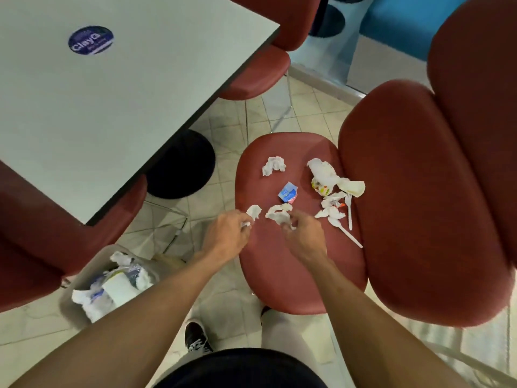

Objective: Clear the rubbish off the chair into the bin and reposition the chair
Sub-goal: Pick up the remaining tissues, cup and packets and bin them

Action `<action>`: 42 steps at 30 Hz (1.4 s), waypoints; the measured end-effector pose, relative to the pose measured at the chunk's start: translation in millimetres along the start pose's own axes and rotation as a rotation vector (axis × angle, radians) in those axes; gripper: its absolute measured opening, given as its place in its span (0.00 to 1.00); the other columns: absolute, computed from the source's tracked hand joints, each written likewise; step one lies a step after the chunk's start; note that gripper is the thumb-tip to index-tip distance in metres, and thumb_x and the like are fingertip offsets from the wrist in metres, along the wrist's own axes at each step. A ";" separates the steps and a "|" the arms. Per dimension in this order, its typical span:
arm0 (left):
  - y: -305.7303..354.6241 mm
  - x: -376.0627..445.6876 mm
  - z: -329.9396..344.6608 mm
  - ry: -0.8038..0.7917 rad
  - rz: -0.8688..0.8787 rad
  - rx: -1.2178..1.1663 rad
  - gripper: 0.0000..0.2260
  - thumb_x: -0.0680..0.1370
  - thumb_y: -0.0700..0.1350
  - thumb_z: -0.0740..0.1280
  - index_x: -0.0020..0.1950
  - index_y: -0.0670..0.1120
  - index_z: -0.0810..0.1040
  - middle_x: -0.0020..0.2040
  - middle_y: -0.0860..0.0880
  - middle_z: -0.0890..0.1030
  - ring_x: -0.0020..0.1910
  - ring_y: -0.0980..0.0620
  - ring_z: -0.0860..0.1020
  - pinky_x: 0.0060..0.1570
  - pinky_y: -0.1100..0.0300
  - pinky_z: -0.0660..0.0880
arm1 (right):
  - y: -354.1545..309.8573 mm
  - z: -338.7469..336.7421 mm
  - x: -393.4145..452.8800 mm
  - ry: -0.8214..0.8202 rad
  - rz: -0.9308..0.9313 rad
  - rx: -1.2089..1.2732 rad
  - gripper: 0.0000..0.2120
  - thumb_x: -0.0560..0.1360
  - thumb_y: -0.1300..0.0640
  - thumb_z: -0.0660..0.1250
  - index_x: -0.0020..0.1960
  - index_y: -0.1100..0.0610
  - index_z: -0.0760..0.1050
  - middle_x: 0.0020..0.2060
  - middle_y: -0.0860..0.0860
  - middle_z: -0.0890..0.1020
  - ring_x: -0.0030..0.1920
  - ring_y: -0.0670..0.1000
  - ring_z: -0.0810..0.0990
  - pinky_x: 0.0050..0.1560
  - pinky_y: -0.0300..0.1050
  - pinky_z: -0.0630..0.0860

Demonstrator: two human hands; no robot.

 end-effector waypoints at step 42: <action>-369.0 -201.5 -58.3 -0.098 -0.580 -0.185 0.23 0.74 0.47 0.67 0.70 0.50 0.71 0.64 0.46 0.77 0.62 0.44 0.75 0.59 0.51 0.74 | -226.8 319.2 -133.0 -0.333 -0.247 -0.299 0.17 0.75 0.50 0.63 0.64 0.50 0.73 0.55 0.54 0.80 0.54 0.58 0.78 0.49 0.47 0.73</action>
Point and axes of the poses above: each hand's wrist, its own x-axis towards the middle knuckle, its own z-axis out of the palm, y = z × x, the point moved 8 cm from there along x, towards the middle knuckle
